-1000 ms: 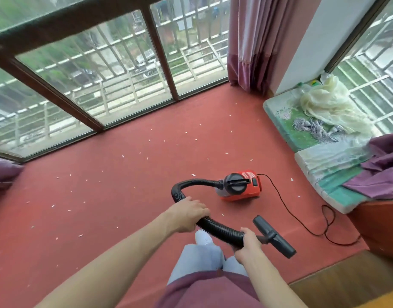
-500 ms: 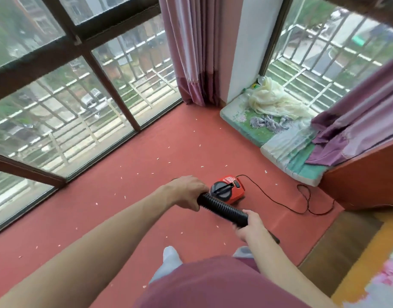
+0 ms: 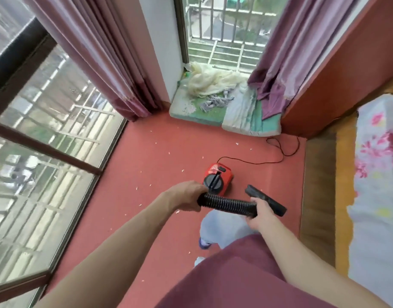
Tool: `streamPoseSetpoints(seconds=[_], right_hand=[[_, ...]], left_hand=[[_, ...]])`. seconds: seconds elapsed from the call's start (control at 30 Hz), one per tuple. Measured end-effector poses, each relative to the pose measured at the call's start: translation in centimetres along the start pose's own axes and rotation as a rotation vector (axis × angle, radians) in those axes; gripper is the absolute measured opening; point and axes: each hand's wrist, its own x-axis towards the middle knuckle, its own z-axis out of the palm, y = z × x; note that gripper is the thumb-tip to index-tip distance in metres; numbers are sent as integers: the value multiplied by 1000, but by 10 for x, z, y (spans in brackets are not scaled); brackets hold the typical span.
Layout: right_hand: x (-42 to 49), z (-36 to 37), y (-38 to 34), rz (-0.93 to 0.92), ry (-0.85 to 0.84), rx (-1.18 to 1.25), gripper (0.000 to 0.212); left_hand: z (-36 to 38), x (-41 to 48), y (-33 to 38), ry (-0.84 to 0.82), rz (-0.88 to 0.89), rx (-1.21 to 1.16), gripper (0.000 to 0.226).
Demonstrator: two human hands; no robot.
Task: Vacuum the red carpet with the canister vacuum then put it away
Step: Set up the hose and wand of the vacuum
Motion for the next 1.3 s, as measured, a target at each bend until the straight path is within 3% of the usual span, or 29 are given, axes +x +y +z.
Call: streamPoseSetpoints(seconds=[0.17,0.33,0.43,0.6,0.8,0.93,1.1,1.3], right_hand=[[32,35,-12,65,10,77,23],[38,76,-17,169,20,122,12],[35,87,-21,174,29,255,21],[24,91,-27,188,16,448,7],[30,90,-13,159,72,589,15],[44,86,11,144,132,644,15],[82,90,36,119,145,786,17],[159,101,31,81,118,870,20]], left_hand=[[-37,38,-24,-89,12,45,12],[-70,69,-58,-192,8,102,19],[-93,94,-66,-243,48,131,20],[-123,137,-60,-339,207,260,20],[-126,170,-57,-469,423,364,17],[-101,178,-67,-537,531,347,31],[-83,212,-76,-483,539,364,53],[-65,264,-74,-370,572,376,50]])
